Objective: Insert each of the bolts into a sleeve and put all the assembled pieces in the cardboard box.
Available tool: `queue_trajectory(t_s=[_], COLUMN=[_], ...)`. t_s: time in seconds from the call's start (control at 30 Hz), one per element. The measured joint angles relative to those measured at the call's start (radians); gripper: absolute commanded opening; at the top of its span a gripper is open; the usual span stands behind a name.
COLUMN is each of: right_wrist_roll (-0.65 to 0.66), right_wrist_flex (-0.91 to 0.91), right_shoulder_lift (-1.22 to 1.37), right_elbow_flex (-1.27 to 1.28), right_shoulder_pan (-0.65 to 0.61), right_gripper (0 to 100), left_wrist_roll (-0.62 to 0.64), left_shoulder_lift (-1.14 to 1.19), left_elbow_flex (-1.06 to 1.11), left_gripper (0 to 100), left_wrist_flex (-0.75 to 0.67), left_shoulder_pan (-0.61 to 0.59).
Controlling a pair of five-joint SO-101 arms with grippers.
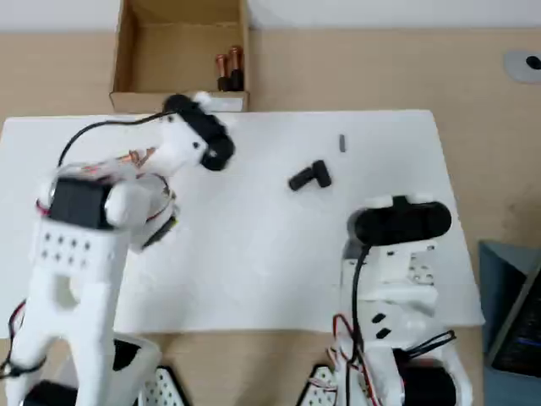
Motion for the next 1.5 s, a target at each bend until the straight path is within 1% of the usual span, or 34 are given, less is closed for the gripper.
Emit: queue_trajectory(t_s=[0.17,0.33,0.47,0.63,0.77,1.03,1.07,1.27,1.37,1.5], right_wrist_roll=[0.028,0.032,0.032,0.032,0.032,0.032,0.032,0.032,0.032,0.032], right_wrist_flex=[-0.044,-0.13,-0.155,-0.232,-0.319,-0.503,-0.522,-0.592,-0.608,-0.609], right_shoulder_lift=[0.0,0.0,0.0,0.0,0.0,0.0,0.0,0.002,0.002,0.002], right_elbow_flex=[0.025,0.109,0.158,0.195,0.253,0.384,0.399,0.46,0.474,0.482], right_shoulder_pan=[0.0,0.0,-0.006,-0.087,-0.157,-0.341,-0.367,-0.479,-0.528,-0.586], right_gripper=[0.9,0.9,0.9,0.9,0.9,0.9,0.9,0.9,0.9,0.9], left_wrist_roll=[0.164,0.267,0.351,0.446,0.519,0.664,0.667,0.695,0.784,0.974], left_shoulder_lift=[-0.118,-0.253,-0.414,-0.657,-0.848,-1.132,-1.16,-1.194,-1.194,-1.194], left_elbow_flex=[0.153,0.347,0.519,0.736,0.876,1.008,1.022,1.037,1.037,1.028], left_gripper=[0,0,0,0,0,0,0,0,0,0], left_wrist_flex=[-0.138,-0.315,-0.451,-0.6,-0.681,-0.703,-0.703,-0.703,-0.703,-0.703], left_shoulder_pan=[0.0,0.0,0.0,0.0,0.0,0.0,0.0,0.0,0.0,0.054])
